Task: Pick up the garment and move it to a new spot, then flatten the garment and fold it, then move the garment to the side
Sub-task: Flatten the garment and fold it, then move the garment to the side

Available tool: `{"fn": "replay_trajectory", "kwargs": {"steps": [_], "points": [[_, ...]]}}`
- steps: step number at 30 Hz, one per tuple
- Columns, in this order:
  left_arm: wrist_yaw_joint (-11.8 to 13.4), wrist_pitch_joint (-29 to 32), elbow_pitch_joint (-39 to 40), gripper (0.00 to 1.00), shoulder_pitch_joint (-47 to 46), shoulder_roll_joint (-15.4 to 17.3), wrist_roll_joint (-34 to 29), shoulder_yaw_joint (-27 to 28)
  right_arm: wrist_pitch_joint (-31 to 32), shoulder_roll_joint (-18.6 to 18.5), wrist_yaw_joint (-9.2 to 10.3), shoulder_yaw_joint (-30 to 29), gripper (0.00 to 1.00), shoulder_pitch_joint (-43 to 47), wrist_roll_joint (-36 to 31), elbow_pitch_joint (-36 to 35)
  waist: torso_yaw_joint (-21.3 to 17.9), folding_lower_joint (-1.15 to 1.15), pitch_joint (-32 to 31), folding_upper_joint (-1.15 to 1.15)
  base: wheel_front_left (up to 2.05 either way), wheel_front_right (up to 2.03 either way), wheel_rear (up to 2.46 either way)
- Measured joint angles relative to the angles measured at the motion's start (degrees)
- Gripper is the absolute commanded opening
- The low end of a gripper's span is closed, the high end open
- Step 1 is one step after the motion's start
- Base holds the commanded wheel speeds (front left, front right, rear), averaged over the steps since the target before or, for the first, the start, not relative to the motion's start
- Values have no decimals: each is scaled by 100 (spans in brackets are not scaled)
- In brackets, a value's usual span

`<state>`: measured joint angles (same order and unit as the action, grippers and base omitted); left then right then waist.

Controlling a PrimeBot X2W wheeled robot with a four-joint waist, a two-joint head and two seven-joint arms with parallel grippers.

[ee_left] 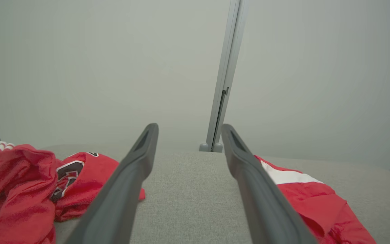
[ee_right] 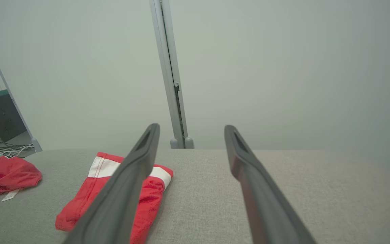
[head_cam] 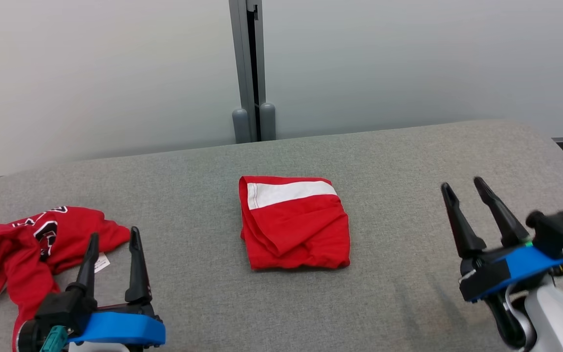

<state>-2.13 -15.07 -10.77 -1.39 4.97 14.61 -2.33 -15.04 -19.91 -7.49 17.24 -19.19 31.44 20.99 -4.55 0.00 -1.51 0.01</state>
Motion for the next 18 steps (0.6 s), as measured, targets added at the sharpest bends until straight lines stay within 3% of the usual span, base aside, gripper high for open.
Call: {"fn": "replay_trajectory", "kwargs": {"steps": [7,18], "points": [[-101,0,42,100,155,-89,-435,233,-1,645,0,-969,100,834,-976,-127,14,0,74,-1,0,0,0],[-256,0,-146,100,74,-182,-666,242,-1,814,0,-984,100,711,-1047,308,270,0,93,-1,0,0,0]]}}
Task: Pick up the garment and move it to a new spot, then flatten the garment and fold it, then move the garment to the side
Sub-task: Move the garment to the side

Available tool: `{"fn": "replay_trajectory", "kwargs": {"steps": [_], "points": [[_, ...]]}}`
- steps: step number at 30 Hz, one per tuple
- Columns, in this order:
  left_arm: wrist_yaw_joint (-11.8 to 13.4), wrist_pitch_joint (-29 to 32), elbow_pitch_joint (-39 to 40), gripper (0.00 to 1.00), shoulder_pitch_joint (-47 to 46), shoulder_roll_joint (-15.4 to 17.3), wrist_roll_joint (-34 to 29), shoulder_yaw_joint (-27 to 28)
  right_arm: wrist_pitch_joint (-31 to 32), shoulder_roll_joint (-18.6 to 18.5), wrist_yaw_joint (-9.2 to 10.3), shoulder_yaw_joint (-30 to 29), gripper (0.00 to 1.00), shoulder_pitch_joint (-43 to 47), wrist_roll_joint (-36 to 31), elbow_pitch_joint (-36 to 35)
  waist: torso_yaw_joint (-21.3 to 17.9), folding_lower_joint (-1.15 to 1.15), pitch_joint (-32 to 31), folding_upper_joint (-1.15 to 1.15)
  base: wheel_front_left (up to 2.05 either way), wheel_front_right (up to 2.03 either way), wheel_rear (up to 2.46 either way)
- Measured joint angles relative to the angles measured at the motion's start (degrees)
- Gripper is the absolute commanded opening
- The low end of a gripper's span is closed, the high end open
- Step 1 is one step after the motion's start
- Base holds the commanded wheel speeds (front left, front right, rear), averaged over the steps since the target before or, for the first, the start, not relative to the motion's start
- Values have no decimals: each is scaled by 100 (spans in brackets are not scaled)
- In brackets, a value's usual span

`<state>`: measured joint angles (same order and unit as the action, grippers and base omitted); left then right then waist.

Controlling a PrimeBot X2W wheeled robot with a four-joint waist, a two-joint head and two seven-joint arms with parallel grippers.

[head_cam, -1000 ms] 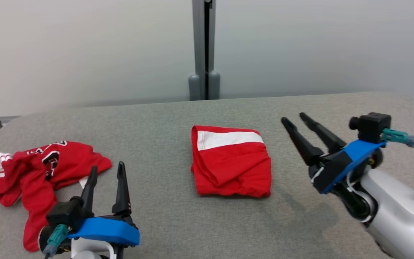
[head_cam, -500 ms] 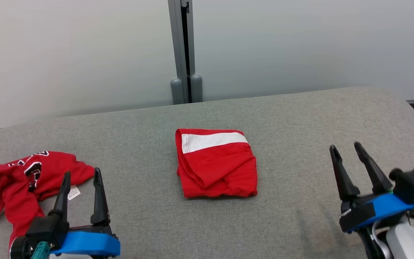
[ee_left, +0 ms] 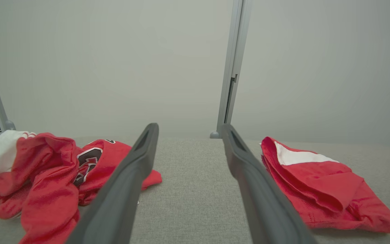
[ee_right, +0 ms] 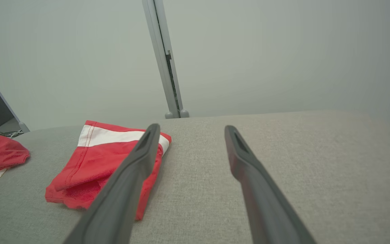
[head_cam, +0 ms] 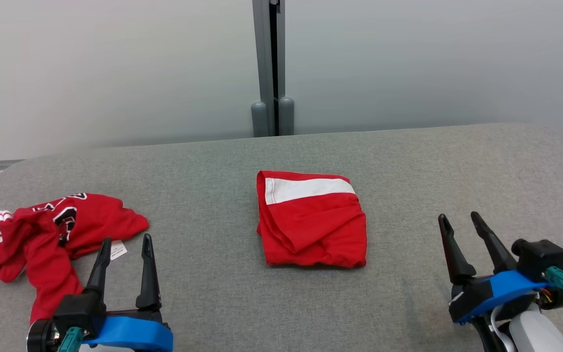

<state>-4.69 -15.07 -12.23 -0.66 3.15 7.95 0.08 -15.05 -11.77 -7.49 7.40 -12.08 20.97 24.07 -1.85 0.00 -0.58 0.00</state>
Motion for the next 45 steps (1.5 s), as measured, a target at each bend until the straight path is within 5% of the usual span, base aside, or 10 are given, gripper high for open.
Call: {"fn": "replay_trajectory", "kwargs": {"steps": [15,25,26,27,28,37,45], "points": [[-29,0,-122,100,-504,-24,167,-469,1448,-111,0,759,100,-2636,1314,2848,770,-1,558,0,0,0,0],[185,0,-96,100,-783,-23,343,-703,2858,-96,0,1154,100,-3292,1808,4045,1412,-1,1171,-1,0,0,0],[187,0,-103,100,-784,-25,363,-710,2970,-85,1,1180,97,-3315,1894,4075,1454,-1,1206,-1,0,0,0],[189,0,-109,100,-789,-24,365,-713,3077,-99,1,1223,63,-3353,1938,4080,1488,-1,1233,0,0,0,0],[197,0,-113,100,-794,-24,366,-716,3115,-102,1,1247,0,-3365,2012,4064,1513,0,1254,0,0,0,0],[134,0,-187,100,-785,-26,236,-702,2483,-58,0,1664,0,-3296,2256,3767,1260,0,1081,-1,0,0,0],[-74,0,-211,100,-775,-24,250,-1029,2194,-180,1,2126,0,-3406,2372,3686,385,0,976,-1,0,0,0]]}}
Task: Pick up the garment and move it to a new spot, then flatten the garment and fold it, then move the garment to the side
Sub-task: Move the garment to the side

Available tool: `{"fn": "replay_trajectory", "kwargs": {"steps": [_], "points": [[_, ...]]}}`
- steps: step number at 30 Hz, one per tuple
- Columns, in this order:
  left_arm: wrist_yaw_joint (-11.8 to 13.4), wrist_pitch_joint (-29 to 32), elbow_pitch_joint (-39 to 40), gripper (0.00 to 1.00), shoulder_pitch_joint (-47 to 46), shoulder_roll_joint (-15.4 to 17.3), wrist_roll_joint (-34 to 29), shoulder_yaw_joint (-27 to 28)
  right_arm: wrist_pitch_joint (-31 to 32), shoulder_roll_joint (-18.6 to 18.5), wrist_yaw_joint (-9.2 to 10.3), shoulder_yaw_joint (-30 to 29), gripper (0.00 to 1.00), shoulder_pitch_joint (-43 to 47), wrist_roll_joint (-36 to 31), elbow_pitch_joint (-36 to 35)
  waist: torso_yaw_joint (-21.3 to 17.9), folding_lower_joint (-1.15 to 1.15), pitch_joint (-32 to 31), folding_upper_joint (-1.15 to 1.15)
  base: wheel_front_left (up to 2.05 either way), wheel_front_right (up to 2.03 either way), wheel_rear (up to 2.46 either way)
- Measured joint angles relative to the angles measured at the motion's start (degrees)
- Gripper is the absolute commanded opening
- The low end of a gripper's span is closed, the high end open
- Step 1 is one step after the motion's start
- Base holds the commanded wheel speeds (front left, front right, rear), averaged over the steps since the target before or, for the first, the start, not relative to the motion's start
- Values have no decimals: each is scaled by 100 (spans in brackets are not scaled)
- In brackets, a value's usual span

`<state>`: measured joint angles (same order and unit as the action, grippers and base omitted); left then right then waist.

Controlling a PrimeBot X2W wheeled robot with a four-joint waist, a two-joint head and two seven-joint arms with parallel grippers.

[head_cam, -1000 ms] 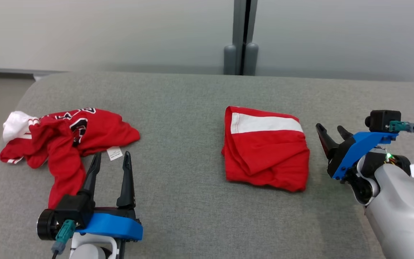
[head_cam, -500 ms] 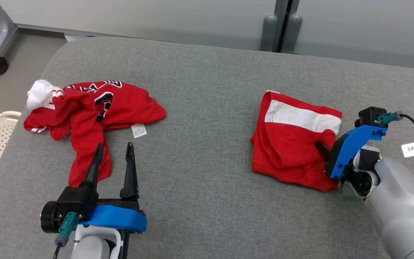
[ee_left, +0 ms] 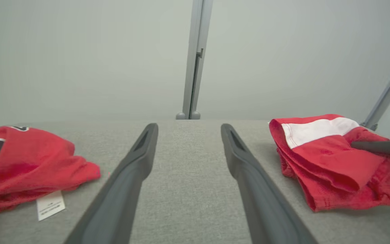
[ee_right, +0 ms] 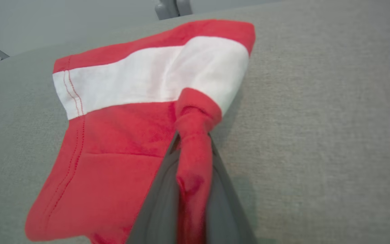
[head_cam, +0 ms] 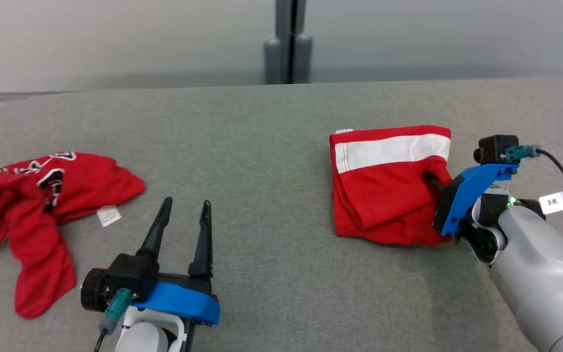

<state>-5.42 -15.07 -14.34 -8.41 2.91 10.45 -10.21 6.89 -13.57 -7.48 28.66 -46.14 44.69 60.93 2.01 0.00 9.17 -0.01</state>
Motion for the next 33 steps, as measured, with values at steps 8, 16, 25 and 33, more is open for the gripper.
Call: {"fn": "replay_trajectory", "kwargs": {"steps": [8,16,25,33], "points": [[-70,0,-230,100,-416,-5,158,-600,-308,-80,-1,221,0,-269,241,55,-1062,-1,175,0,0,0,0],[-77,0,-321,100,-1028,-13,-48,-881,-704,-433,-2,468,0,-772,323,54,-1509,0,824,1,0,0,0],[-60,0,-332,100,-1529,83,-276,-794,-1223,-1189,-2,985,0,-2100,-746,898,-1376,-2,1863,0,0,0,0],[-58,-9,-270,100,-1657,59,-290,-693,-1480,-1379,-2,875,100,-2530,-1429,1271,-1091,-2,2137,0,0,0,0]]}}
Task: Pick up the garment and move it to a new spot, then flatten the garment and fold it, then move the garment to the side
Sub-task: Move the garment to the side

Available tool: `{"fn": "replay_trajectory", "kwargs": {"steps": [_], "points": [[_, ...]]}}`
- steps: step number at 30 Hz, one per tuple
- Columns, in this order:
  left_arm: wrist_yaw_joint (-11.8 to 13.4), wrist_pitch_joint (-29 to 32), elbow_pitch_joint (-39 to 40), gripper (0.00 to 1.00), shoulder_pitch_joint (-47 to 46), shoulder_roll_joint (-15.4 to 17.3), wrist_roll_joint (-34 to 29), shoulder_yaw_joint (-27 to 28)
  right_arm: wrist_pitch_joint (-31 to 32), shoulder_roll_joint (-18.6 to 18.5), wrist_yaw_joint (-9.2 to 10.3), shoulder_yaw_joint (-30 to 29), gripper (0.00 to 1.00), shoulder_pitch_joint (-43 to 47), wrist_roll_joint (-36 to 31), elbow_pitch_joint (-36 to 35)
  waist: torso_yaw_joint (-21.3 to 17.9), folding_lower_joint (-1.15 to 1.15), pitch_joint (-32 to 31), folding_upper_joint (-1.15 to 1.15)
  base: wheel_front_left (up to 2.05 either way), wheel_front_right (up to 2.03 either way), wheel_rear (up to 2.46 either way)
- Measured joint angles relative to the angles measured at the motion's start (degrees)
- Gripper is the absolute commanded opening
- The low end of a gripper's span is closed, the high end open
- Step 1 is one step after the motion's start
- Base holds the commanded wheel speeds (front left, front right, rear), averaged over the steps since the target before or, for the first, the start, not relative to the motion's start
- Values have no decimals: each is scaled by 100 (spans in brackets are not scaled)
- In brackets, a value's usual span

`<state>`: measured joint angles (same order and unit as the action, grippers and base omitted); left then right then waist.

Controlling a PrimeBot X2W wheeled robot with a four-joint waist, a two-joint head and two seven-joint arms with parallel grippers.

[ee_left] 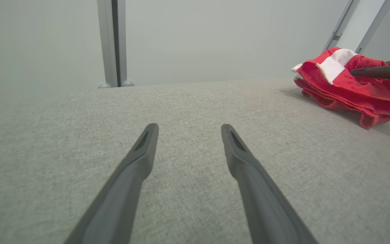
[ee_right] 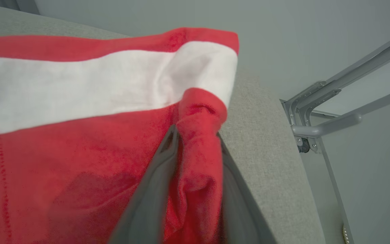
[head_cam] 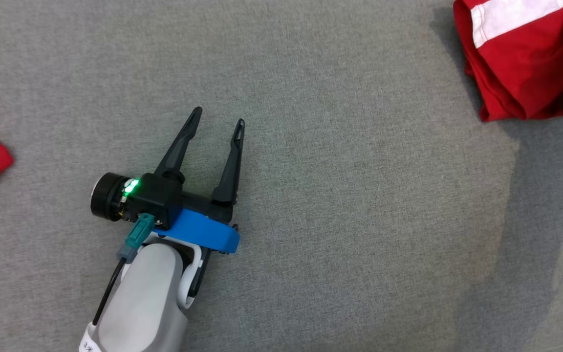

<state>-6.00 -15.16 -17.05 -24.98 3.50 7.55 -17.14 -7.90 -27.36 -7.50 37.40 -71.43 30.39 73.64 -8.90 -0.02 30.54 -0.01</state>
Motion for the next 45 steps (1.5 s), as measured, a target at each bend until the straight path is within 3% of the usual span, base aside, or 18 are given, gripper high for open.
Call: {"fn": "replay_trajectory", "kwargs": {"steps": [9,16,27,37,45], "points": [[-1,8,-44,100,375,-22,223,238,-388,15,0,-553,100,364,-541,19,206,3,-851,1,0,0,0],[107,8,96,100,1018,-30,444,789,-698,397,0,-813,100,809,-739,-229,405,4,-1918,2,0,0,0],[192,10,-3,100,2062,89,617,1529,-714,688,0,-1892,100,3245,-811,-2732,490,4,-3185,4,0,0,0],[10,9,-169,100,2258,69,589,1570,-713,1193,0,-2784,100,5380,-1092,-4455,492,2,-3411,3,0,0,0],[-54,9,-224,100,2362,31,411,1577,-714,1526,1,-3177,100,6367,-1126,-5154,525,2,-3414,2,0,0,0]]}}
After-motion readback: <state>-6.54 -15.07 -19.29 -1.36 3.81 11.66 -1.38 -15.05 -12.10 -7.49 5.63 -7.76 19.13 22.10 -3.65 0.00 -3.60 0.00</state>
